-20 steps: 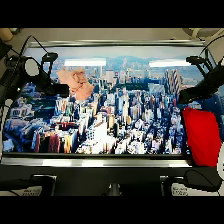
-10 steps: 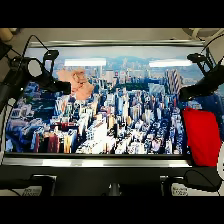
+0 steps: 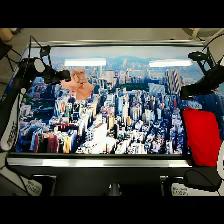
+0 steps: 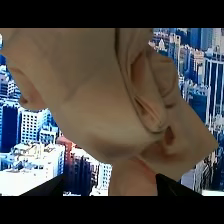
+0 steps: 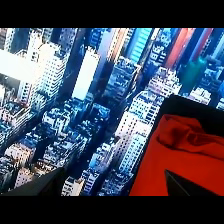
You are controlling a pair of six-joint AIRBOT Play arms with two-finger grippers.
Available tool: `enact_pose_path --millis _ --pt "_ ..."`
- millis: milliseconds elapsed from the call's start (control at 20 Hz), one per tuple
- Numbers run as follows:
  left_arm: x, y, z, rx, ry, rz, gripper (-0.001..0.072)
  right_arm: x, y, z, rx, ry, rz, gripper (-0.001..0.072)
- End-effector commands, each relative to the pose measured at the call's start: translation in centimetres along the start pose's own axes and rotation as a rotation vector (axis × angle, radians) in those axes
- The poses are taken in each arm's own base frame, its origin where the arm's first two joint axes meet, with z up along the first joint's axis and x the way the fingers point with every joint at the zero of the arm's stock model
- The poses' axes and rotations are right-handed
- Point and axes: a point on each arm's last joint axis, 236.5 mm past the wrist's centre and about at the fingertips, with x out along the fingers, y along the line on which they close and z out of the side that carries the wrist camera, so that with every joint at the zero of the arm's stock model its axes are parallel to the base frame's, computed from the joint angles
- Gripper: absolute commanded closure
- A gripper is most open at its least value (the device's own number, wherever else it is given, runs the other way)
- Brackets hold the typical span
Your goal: Fold the shirts.
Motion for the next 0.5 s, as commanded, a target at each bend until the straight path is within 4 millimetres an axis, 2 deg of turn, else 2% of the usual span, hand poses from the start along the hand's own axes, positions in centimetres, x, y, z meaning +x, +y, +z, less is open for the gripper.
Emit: enact_pose_path --millis 0,200,250,300,350,400,450 --pt "5.3 1.3 0.2 -0.272 0.119 -0.178 -0.0013 0.0 -0.4 1.1 -0.001 -0.045 -0.02 0.0027" --pt "10.2 -0.2 -1.6 -0.318 0.173 -0.264 -0.0013 -0.1 -1.1 2.4 -0.001 -0.098 -0.047 0.0026" --pt "10.7 -0.7 -1.6 -0.323 0.163 -0.273 0.0028 -0.1 -1.2 2.6 -0.001 -0.11 -0.053 0.0034" --pt "10.7 -1.1 -1.3 -0.326 0.153 -0.284 0.0369 -0.2 -1.3 2.9 -0.001 -0.121 -0.059 0.0094" --pt "10.0 -1.9 -0.8 -0.306 0.139 -0.314 0.0672 -0.3 -1.3 2.9 -0.002 -0.124 -0.06 0.0153" --pt "8.6 -3.1 0.4 -0.251 0.103 -0.356 0.0679 -0.6 -1.4 3.0 -0.002 -0.133 -0.068 0.0168" --pt "6.0 -4.5 2.4 -0.163 0.036 -0.4 0.0679 -1.3 -1.8 3.6 -0.004 -0.172 -0.09 0.0168"
